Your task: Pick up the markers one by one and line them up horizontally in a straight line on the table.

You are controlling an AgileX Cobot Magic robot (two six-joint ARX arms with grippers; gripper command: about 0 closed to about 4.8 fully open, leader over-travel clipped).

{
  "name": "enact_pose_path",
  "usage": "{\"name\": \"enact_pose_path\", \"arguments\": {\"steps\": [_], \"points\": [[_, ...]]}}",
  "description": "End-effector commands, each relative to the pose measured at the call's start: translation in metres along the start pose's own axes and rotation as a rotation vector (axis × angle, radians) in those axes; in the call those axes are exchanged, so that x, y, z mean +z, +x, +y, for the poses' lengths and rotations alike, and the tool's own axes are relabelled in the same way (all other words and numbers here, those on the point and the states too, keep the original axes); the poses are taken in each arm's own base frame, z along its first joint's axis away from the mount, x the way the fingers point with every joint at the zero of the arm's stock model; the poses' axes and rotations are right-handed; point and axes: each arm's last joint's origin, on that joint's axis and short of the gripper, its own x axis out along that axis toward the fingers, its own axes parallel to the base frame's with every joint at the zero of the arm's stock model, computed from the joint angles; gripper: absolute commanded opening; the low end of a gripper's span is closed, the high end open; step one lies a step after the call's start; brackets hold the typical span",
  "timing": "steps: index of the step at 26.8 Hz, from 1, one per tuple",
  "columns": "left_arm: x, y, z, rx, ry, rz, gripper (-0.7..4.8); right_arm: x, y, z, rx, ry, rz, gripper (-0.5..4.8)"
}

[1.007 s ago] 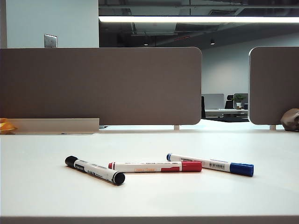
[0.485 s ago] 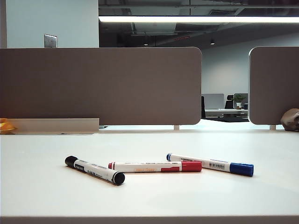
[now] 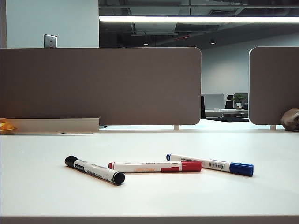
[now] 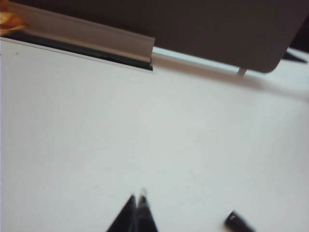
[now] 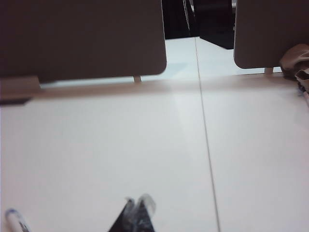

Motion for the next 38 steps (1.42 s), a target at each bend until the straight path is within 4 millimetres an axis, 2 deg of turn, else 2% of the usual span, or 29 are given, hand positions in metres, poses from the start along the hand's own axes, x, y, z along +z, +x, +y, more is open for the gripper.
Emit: {"name": "enact_pose_path", "arguments": {"steps": [1, 2, 4, 9, 12, 15, 18, 21, 23, 25, 31, 33, 34, 38], "points": [[0.019, -0.006, -0.006, -0.03, -0.113, -0.061, -0.03, 0.01, -0.001, 0.003, 0.073, 0.056, -0.088, -0.01], [0.032, -0.011, -0.011, -0.084, -0.147, -0.066, -0.03, 0.019, -0.003, 0.005, 0.118, 0.085, -0.105, -0.02], [0.053, -0.022, -0.021, -0.17, -0.098, -0.093, -0.03, 0.037, -0.009, 0.009, 0.169, 0.106, -0.092, -0.01], [0.098, -0.048, -0.037, -0.22, 0.078, -0.244, -0.03, 0.078, -0.032, 0.013, 0.185, 0.079, 0.003, -0.01], [0.113, -0.063, -0.043, -0.222, 0.132, -0.257, -0.04, 0.093, -0.044, 0.015, 0.235, 0.019, 0.033, -0.01], [0.123, -0.075, -0.048, -0.214, 0.18, -0.188, -0.03, 0.105, -0.052, 0.018, 0.291, -0.003, 0.105, -0.01], [0.128, -0.084, -0.051, -0.225, 0.214, -0.072, -0.03, 0.113, -0.052, 0.02, 0.33, -0.015, 0.215, -0.01], [0.135, -0.084, -0.054, -0.23, 0.214, 0.052, -0.03, 0.122, -0.043, 0.024, 0.406, -0.05, 0.306, -0.01], [0.142, -0.079, -0.055, -0.239, 0.218, 0.115, -0.03, 0.129, -0.034, 0.028, 0.448, -0.064, 0.371, -0.01], [0.151, -0.066, -0.057, -0.303, 0.218, 0.188, -0.03, 0.139, -0.016, 0.032, 0.477, -0.098, 0.471, -0.01], [0.173, -0.013, -0.057, -0.42, 0.26, 0.432, -0.03, 0.166, 0.038, 0.041, 0.516, -0.214, 0.702, -0.01], [0.177, 0.001, -0.059, -0.448, 0.306, 0.463, -0.03, 0.171, 0.055, 0.043, 0.533, -0.23, 0.754, -0.01], [0.178, 0.018, -0.06, -0.475, 0.332, 0.502, -0.03, 0.174, 0.075, 0.046, 0.55, -0.253, 0.8, -0.01], [0.175, 0.049, -0.062, -0.481, 0.351, 0.599, -0.03, 0.172, 0.111, 0.051, 0.576, -0.259, 0.865, -0.01]]}}
